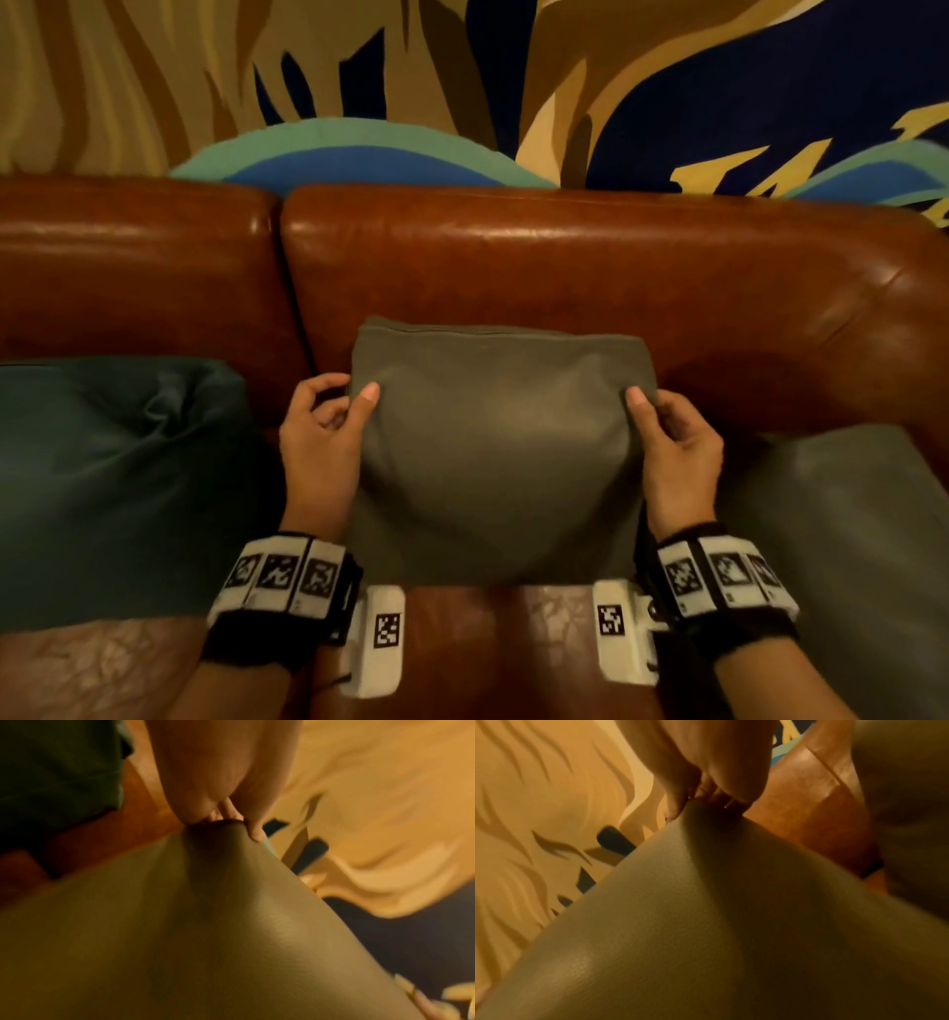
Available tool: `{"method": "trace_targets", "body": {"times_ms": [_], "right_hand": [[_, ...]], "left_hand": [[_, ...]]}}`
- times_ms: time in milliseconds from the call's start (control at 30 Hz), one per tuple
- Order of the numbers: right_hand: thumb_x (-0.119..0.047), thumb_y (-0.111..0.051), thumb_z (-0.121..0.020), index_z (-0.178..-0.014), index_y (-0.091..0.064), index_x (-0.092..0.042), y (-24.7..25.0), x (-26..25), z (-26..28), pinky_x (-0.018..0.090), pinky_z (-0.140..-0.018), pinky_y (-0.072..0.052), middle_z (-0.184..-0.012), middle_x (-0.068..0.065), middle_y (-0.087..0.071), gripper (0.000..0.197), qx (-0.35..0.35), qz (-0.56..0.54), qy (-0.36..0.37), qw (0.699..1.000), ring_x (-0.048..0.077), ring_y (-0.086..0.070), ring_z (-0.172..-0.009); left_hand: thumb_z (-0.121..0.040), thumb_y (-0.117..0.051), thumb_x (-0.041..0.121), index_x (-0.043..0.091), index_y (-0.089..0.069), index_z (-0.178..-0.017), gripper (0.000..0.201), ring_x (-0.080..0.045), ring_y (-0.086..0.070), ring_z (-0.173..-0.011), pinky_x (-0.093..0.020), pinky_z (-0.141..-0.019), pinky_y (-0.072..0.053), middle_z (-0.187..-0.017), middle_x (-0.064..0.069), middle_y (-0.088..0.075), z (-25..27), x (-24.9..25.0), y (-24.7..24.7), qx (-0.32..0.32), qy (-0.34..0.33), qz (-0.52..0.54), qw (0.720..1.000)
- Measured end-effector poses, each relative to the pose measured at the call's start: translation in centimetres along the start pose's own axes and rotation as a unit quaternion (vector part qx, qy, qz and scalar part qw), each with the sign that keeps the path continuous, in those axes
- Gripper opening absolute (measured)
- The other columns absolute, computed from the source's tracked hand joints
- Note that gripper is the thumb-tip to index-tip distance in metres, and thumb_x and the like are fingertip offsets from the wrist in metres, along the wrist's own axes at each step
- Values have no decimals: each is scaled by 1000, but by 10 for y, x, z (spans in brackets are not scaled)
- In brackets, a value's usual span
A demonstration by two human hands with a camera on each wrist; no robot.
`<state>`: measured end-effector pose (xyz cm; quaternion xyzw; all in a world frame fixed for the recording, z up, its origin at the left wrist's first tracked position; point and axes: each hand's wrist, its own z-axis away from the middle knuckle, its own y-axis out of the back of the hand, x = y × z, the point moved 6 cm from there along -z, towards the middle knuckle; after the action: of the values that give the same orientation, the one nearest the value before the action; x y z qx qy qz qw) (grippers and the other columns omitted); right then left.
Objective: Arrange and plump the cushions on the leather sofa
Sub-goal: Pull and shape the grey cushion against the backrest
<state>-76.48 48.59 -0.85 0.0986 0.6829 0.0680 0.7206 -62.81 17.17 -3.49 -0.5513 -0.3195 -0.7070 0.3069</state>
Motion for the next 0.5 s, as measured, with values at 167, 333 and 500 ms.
{"method": "trace_targets", "body": {"times_ms": [167, 333, 500], "right_hand": [[-28, -59, -97, -132, -59, -12, -11, 10, -6, 37, -107, -39, -131, 9, -60, 38, 68, 178, 16, 982, 27, -52, -127], [-26, -37, -100, -147, -43, -12, -143, -52, 71, 41, -122, -12, -154, 6, -42, 49, -113, 350, 358, 858, 22, -27, -147], [-40, -26, -99, -148, -45, -16, -177, -2, 61, 47, -120, -9, -154, 1, -44, 57, -215, 533, 383, 723, 16, -38, -143]], "left_hand": [[-95, -60, 27, 7, -55, -127, 38, -26, -63, -110, -43, -100, -48, -108, -9, -68, -9, -29, -22, -34, 31, -82, 996], [-98, -52, 34, 13, -57, -86, 25, -19, -58, -76, -37, -77, -47, -78, -4, -61, -5, -22, -22, -2, -36, -149, 988], [-99, -49, 34, 3, -53, -83, 36, -15, -47, -59, -12, -52, -37, -69, -8, -54, -10, -8, -20, 22, -86, -201, 976]]}}
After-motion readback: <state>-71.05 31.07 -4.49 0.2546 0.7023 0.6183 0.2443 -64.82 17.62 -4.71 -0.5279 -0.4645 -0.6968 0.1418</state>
